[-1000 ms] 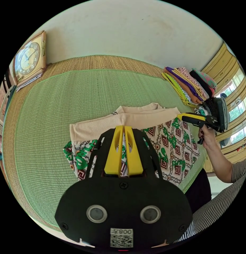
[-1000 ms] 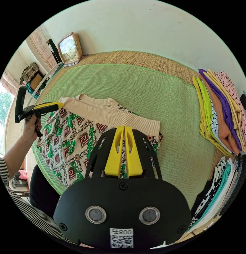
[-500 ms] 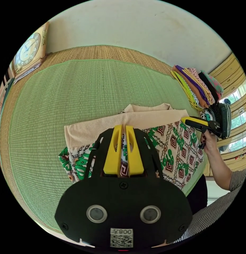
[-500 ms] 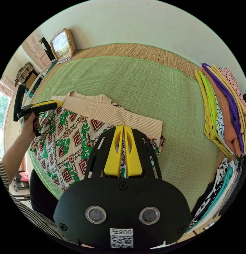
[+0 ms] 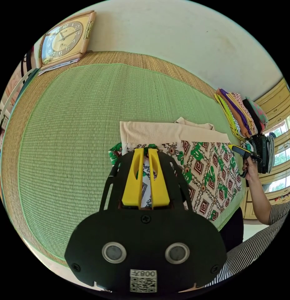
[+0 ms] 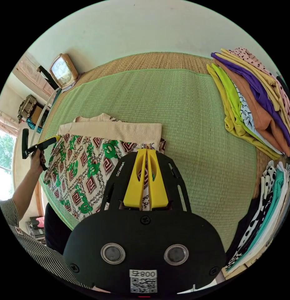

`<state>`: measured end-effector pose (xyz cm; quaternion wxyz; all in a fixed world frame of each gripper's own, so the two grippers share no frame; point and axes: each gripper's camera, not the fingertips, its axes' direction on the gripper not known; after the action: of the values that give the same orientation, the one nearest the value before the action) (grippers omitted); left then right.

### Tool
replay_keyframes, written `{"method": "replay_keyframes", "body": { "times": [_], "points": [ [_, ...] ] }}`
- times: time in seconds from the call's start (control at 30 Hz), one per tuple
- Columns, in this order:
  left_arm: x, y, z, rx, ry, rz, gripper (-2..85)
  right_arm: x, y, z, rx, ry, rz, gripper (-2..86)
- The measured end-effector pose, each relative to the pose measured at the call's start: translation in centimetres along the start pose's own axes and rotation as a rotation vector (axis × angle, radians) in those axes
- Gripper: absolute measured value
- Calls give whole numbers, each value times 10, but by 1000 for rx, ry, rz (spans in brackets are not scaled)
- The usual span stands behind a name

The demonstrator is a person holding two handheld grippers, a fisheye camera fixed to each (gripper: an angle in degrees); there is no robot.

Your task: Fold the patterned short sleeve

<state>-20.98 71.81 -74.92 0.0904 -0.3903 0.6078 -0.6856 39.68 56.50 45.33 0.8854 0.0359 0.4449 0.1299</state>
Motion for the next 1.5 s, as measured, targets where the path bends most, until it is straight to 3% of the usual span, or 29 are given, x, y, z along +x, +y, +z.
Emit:
{"method": "replay_keyframes", "body": {
  "times": [0.13, 0.37, 0.5, 0.7, 1.07, 1.33, 1.5],
  "points": [
    [-10, 6, -9, 10, -51, -11, 23, 12, 7, -6, 6, 26, 16, 1],
    [-31, 54, -45, 79, 17, -18, 24, 22, 61, -47, 74, -49, 7, 1],
    [-62, 69, -22, -71, -15, -55, 22, 29, 88, -23, -47, -32, -22, 1],
    [-99, 91, -58, 31, 128, -137, 41, 67, 110, -50, 4, -124, 69, 6],
    [-172, 218, -76, -28, 357, -295, 97, 135, 213, -57, -65, -341, 178, 55],
    [-189, 224, -64, -111, 309, -293, 31, 160, 217, -26, -121, -351, 213, 28],
    [-199, 228, -84, -36, 377, -278, 16, 174, 217, -44, -122, -375, 158, 11]
  ]
}}
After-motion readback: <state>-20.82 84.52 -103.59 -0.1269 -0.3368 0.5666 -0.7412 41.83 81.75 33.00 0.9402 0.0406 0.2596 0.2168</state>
